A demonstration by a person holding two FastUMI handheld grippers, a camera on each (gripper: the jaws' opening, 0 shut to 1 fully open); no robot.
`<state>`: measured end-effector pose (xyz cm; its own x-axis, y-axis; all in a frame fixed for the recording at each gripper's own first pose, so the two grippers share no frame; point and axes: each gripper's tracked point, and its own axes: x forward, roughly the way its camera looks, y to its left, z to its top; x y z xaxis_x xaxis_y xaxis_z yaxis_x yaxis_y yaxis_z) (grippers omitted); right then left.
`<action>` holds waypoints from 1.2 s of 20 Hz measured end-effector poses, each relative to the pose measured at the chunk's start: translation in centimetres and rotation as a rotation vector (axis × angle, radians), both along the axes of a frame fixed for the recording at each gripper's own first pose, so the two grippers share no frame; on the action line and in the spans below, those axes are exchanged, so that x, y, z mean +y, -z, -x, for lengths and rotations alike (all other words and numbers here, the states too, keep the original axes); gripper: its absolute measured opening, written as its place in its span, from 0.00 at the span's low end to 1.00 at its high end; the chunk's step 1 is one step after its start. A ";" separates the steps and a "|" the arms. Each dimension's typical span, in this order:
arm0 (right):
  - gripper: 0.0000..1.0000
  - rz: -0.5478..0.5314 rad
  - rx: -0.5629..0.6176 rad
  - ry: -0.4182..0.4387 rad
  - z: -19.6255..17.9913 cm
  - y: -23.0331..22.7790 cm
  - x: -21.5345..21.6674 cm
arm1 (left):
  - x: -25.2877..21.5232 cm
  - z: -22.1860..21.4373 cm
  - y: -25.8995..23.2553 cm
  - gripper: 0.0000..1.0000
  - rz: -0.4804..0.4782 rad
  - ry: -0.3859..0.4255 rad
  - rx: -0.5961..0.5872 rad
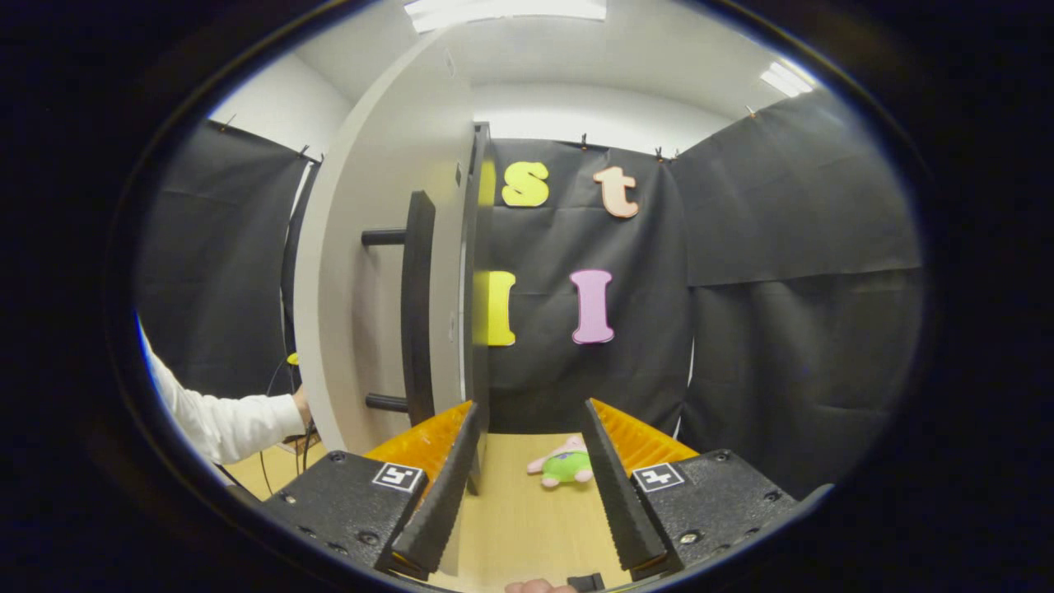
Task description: Open the cabinet door with the right hand, grasp the bottle in the cabinet with the left hand and place it on the coaster, then close the cabinet door with the right hand.
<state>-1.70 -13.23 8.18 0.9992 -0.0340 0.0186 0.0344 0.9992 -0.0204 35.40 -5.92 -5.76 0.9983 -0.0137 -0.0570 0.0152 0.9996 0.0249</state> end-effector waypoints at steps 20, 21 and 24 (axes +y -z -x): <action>0.79 -0.022 0.002 -0.007 -0.3 0.5 -0.1 | 0.7 10.3 -4.8 0.75 0.050 0.080 -0.073; 0.79 -0.022 0.001 -0.009 -0.3 0.5 -0.1 | 1.0 11.8 -5.1 0.75 0.052 0.079 -0.081; 0.79 -0.016 -0.003 -0.009 -0.3 0.5 -0.1 | 2.2 15.5 -5.1 0.75 0.036 0.061 -0.093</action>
